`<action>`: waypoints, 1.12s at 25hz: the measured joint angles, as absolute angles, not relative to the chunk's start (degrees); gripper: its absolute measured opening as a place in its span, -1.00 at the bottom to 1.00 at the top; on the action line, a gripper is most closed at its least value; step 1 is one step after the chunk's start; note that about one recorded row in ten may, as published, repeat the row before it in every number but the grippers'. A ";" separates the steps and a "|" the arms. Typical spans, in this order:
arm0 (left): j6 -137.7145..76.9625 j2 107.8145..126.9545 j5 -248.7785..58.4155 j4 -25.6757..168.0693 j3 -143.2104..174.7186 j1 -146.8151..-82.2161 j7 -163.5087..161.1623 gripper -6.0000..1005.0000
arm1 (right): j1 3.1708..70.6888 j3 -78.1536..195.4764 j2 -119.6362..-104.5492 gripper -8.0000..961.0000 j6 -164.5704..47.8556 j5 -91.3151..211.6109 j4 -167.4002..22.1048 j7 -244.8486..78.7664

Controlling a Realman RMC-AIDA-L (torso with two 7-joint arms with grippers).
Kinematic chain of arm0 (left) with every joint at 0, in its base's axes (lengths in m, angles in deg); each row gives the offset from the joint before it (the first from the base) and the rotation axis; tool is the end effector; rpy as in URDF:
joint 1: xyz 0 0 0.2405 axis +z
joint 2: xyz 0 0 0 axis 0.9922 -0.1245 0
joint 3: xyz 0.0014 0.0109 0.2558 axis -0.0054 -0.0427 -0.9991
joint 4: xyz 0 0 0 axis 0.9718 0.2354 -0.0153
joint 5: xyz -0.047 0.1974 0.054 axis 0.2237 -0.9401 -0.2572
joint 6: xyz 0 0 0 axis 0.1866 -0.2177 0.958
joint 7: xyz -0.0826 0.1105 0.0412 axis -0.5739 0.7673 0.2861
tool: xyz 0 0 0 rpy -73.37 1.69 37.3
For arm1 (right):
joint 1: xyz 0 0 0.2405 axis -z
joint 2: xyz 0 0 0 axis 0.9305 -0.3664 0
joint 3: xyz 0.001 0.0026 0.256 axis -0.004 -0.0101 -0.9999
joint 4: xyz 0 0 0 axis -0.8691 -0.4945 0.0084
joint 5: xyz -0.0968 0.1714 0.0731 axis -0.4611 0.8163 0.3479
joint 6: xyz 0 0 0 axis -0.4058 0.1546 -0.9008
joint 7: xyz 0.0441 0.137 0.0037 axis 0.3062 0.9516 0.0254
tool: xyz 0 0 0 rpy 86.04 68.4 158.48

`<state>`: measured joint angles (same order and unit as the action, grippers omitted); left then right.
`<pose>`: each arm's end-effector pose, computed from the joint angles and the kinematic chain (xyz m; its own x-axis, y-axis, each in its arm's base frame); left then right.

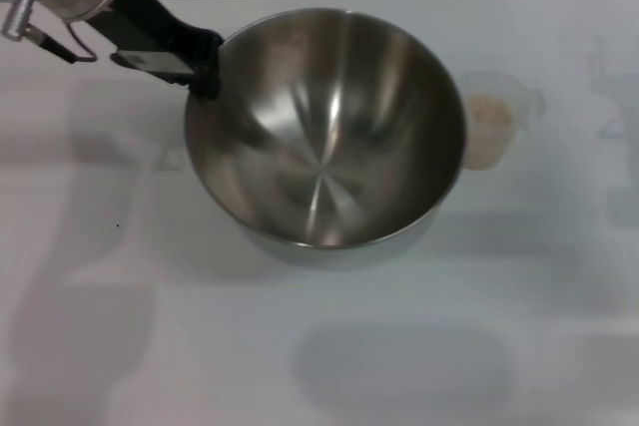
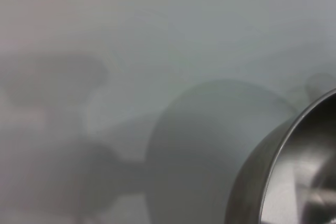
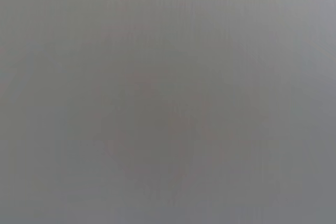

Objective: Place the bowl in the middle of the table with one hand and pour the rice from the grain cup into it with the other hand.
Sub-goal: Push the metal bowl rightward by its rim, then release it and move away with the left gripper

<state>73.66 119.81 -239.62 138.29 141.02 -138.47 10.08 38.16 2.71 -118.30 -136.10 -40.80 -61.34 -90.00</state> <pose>-0.1204 0.4148 0.0417 0.4354 0.8996 0.0337 0.7994 -0.3692 -0.4740 0.2888 0.3477 0.0480 0.7258 0.4416 -0.5275 -0.6203 0.0884 -0.7794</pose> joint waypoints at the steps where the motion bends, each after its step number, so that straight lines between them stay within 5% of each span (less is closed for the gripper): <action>1: 73.07 119.93 -238.17 137.89 141.06 -138.90 10.10 -0.88 | 38.13 2.70 -118.30 0.06 -136.10 -40.80 -61.34 -89.99; 28: 60.94 120.44 -236.15 123.61 135.99 -143.40 10.14 -0.79 | 37.84 2.71 -118.21 0.06 -136.09 -40.80 -61.43 -90.32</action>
<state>60.94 120.44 -236.15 123.61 135.99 -143.40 10.14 37.84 2.71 -118.21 -136.09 -40.80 -61.43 -90.32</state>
